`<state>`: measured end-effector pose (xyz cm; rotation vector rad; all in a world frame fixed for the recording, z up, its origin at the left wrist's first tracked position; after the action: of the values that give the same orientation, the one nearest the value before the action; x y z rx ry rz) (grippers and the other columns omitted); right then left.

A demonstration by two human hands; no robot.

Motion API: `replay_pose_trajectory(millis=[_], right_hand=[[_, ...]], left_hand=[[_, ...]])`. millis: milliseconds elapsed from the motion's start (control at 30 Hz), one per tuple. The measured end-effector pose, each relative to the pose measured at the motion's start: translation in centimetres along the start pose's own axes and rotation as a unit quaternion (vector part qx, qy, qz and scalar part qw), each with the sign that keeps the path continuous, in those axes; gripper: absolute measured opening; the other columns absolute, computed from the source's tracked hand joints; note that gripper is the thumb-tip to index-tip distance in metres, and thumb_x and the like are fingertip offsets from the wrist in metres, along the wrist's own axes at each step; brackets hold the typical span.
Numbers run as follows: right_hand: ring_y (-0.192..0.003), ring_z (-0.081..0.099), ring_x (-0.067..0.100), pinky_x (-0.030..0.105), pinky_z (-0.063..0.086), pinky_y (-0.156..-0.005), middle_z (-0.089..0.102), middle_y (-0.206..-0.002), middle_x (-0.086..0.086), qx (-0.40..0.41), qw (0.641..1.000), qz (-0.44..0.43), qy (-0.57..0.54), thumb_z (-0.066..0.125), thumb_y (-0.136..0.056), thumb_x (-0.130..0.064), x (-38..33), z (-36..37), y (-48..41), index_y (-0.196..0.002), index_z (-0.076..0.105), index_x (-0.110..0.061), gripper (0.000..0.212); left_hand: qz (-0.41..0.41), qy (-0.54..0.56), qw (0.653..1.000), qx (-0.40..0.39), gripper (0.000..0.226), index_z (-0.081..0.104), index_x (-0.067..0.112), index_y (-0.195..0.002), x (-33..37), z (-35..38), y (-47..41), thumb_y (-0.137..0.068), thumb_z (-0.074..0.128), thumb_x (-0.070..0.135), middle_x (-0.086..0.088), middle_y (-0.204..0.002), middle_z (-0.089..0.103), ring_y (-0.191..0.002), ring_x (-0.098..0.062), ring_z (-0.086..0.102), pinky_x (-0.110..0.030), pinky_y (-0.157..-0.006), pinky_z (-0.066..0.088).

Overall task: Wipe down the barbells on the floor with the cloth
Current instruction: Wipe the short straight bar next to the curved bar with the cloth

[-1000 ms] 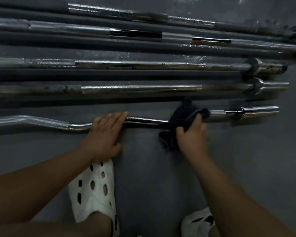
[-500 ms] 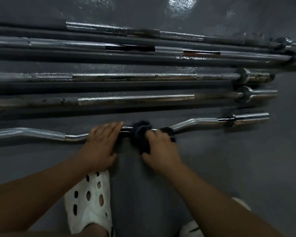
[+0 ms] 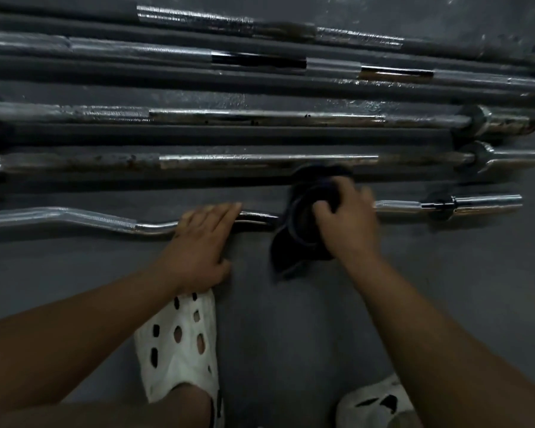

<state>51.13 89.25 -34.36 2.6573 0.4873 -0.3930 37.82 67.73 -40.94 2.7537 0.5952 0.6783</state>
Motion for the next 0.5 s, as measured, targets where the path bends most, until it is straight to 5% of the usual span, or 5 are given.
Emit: replay_pose_trajectory(millis=[67,233,300,400,500], right_hand=[[-0.107,0.057,0.043,0.044,0.048,-0.090,0.045,-0.125,0.020,0.032,0.995,0.090,0.026,0.063,-0.085,-0.036,1.9,0.2,2.4,-0.129,0.052,-0.025,0.046],[-0.103,0.059,0.030,0.033,0.048,-0.087,0.055,-0.116,0.008,-0.212,0.965,-0.153,-0.013,0.065,-0.078,-0.040,-6.8,6.9,7.2,-0.117,0.059,-0.030,0.040],[-0.103,0.059,0.029,0.034,0.048,-0.089,0.058,-0.115,0.010,-0.079,0.991,-0.083,-0.073,0.060,-0.079,-0.037,-3.9,2.7,3.4,-0.118,0.062,-0.029,0.040],[-0.109,0.056,0.041,0.042,0.045,-0.091,0.050,-0.126,0.022,0.089,0.982,0.159,-0.055,0.060,-0.089,-0.028,5.1,-1.6,2.5,-0.134,0.052,-0.022,0.046],[-0.105,0.059,0.039,0.039,0.046,-0.087,0.057,-0.120,0.020,-0.046,0.985,0.147,-0.075,0.062,-0.089,-0.029,3.8,3.5,4.7,-0.128,0.052,-0.021,0.041]], left_hand=[[0.000,-0.002,1.000,0.007,0.106,0.014,0.020,-0.155,0.2,-0.1,0.1,-0.061,0.057,0.044,-0.004,-0.153,0.030,-0.135,-0.027,0.029,-0.046,-0.111,0.020],[0.019,-0.011,0.999,0.025,0.081,0.051,0.006,-0.129,0.2,-0.3,0.0,-0.062,0.046,0.050,-0.021,-0.128,0.054,-0.118,-0.040,0.050,-0.045,-0.101,0.024],[0.022,-0.014,0.999,0.036,0.087,0.047,0.008,-0.136,0.1,-0.4,-0.1,-0.059,0.049,0.048,-0.017,-0.134,0.050,-0.123,-0.035,0.044,-0.045,-0.103,0.026],[0.012,-0.005,0.999,0.032,0.105,0.021,0.019,-0.153,0.2,-0.3,-0.1,-0.058,0.059,0.044,-0.006,-0.147,0.037,-0.130,-0.028,0.034,-0.048,-0.107,0.027],[0.005,-0.002,1.000,0.018,0.107,0.015,0.021,-0.155,0.2,-0.3,0.0,-0.059,0.059,0.045,-0.005,-0.149,0.035,-0.132,-0.026,0.031,-0.047,-0.109,0.023]])
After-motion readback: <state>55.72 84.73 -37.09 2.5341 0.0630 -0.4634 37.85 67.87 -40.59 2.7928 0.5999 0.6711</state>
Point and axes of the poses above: each hand's wrist, its own y-axis away from the middle knuckle, its own z-axis out of the palm, x = y × z, the point moved 9 cm from there along -y, towards the middle knuckle
